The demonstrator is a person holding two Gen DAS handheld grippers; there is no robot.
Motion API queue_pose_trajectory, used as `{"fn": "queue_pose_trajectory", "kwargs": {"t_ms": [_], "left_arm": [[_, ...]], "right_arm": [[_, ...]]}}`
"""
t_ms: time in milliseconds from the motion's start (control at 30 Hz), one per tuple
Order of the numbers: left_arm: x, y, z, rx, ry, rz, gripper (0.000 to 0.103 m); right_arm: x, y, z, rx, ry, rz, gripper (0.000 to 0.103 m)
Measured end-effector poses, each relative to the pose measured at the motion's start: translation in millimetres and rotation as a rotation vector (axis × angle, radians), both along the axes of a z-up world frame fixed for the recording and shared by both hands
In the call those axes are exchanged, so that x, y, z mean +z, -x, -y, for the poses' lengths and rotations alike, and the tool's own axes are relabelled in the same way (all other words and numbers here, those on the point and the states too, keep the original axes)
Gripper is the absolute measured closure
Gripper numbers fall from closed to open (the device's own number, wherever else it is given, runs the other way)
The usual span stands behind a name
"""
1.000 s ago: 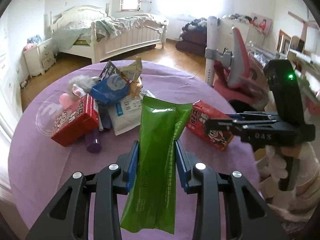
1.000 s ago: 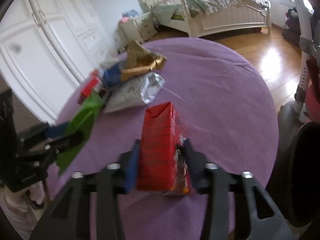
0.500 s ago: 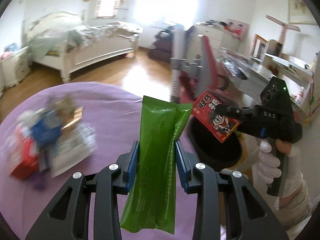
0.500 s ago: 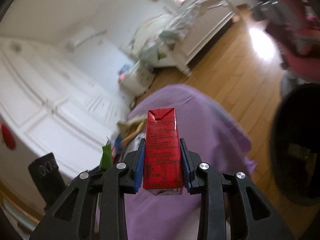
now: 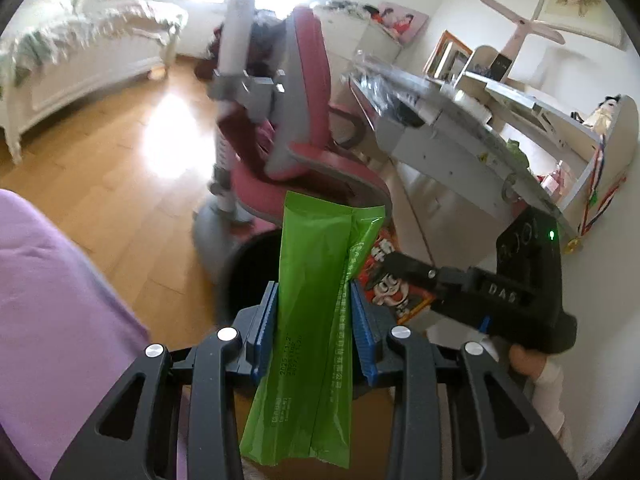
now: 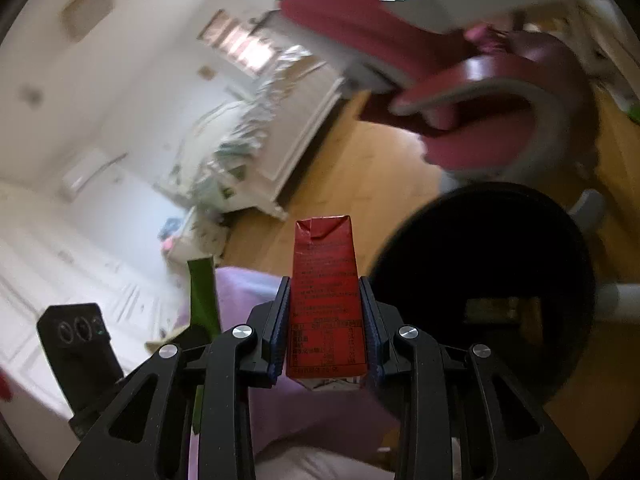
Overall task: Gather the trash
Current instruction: 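Carry the red box and green packet to the black bin and release both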
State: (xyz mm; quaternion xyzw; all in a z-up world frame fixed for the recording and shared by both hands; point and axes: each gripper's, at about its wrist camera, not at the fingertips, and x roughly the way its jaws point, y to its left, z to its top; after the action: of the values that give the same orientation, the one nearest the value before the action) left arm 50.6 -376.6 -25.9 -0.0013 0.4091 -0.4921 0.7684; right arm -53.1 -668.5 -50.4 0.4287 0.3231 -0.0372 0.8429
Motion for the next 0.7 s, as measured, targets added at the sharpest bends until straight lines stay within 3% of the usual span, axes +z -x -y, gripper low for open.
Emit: {"fn": "queue_pose_trajectory", "kwargs": {"t_ms": [200,333,400,467,500,567,700], "left_arm": [[-34.6,-9.2,40.4,-0.017,-0.041,-0.083,0.068],[-44.0,-11.3,54.8,-0.028,-0.074,-0.079,0.058],[-43.0,-11.4,56.1,-0.033,-0.087,-0.062,0.049],[-37.1,-10.5,52.4,-0.024,-0.073,-0.048,0.028],[-33.4,-9.6,49.6,-0.016,-0.063,-0.039,0.025],[-24.7,-8.4,42.8,-0.002,-0.050,-0.023,0.024],[-7.6,-2.0,21.5,0.023,-0.019,-0.019,0.023]], "right_arm": [[-31.4,1.9,13.7,-0.041,-0.022,-0.064,0.071],[-38.4,1.4,14.3,-0.057,-0.016,-0.095,0.070],[-39.2,-0.3,13.8,-0.064,-0.004,-0.112,0.069],[-36.8,-0.4,12.7,-0.065,0.013,-0.115,0.060],[-35.0,-1.9,12.1,-0.070,0.019,-0.112,0.056],[-29.3,-0.2,8.4,-0.076,0.028,-0.101,0.045],[-18.0,-5.2,-1.7,-0.055,0.051,-0.088,0.043]]}}
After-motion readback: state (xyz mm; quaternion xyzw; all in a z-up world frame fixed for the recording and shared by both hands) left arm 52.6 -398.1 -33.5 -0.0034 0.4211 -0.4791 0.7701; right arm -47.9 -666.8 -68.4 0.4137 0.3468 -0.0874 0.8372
